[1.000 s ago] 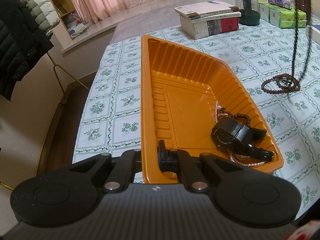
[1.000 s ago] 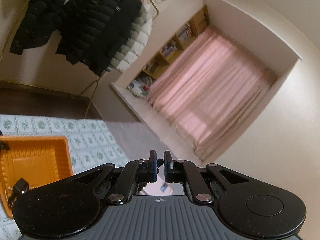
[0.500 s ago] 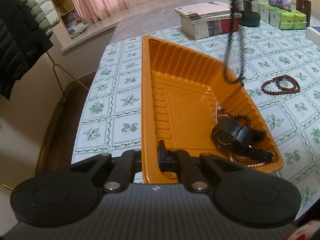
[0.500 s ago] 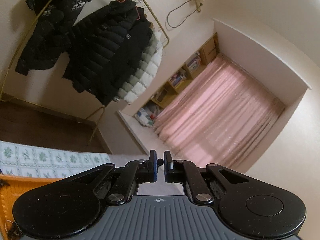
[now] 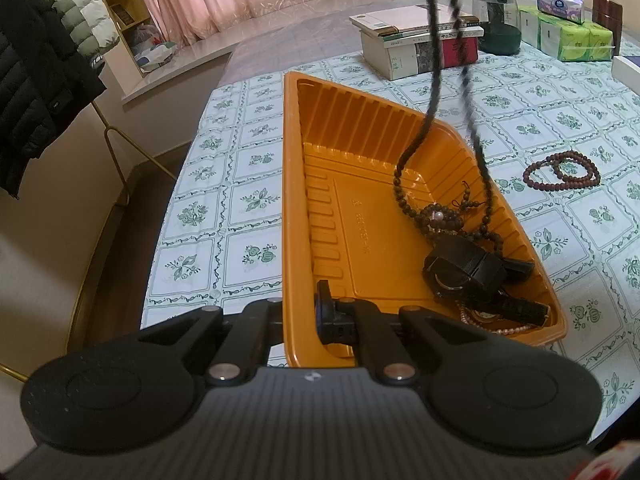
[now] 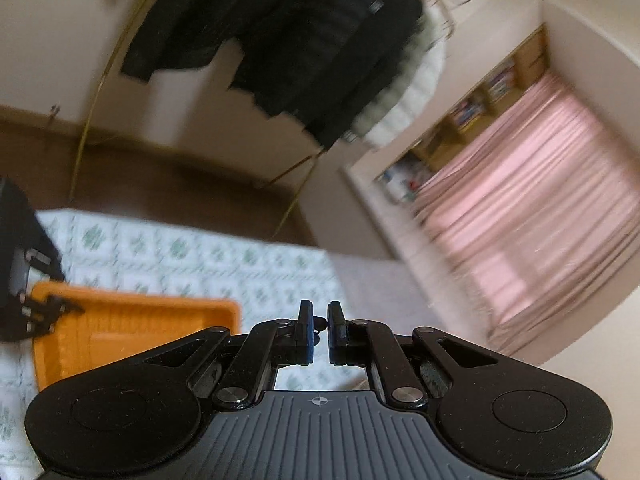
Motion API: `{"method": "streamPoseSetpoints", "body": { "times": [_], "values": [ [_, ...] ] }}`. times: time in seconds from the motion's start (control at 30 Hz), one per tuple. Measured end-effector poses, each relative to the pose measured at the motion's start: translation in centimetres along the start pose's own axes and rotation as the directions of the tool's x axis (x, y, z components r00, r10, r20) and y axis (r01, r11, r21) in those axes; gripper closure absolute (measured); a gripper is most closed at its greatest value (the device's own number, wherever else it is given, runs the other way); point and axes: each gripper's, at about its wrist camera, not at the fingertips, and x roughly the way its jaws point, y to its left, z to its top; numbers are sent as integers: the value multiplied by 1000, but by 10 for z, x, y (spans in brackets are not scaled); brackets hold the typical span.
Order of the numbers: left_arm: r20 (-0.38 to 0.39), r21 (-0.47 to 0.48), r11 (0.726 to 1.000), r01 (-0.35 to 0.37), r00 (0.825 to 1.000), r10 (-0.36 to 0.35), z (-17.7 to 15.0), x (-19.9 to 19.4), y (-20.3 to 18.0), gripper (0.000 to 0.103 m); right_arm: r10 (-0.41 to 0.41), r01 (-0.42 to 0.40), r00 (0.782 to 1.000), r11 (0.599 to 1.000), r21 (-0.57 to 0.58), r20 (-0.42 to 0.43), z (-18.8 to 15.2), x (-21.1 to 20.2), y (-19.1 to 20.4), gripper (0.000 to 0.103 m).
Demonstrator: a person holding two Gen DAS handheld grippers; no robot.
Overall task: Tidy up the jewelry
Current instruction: 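Lower the dark strand into the orange tray and open the right tool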
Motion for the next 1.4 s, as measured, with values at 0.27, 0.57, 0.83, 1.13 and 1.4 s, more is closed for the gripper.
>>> {"method": "streamPoseSetpoints", "body": {
  "times": [0.27,0.57,0.83,1.13,1.4],
  "values": [
    [0,-1,1000,1,1000,-1,0,1,0,99,102,-105,991,994,-33,-82,-29,42,24,96],
    [-1,-2,1000,1,1000,-1,-1,1,1,100,159,-164,981,986,-39,-111,-43,59,34,96],
    [-1,-2,1000,1,1000,-1,-2,1,2,100,195,-201,975,979,-43,-109,-41,68,43,96],
    [-1,-1,1000,1,1000,-1,-2,1,2,99,233,-240,965,969,-52,-125,-48,76,52,96],
    [-2,0,1000,-1,1000,1,-3,2,3,99,239,-241,967,970,-18,-85,-52,73,51,96]
  ]
}}
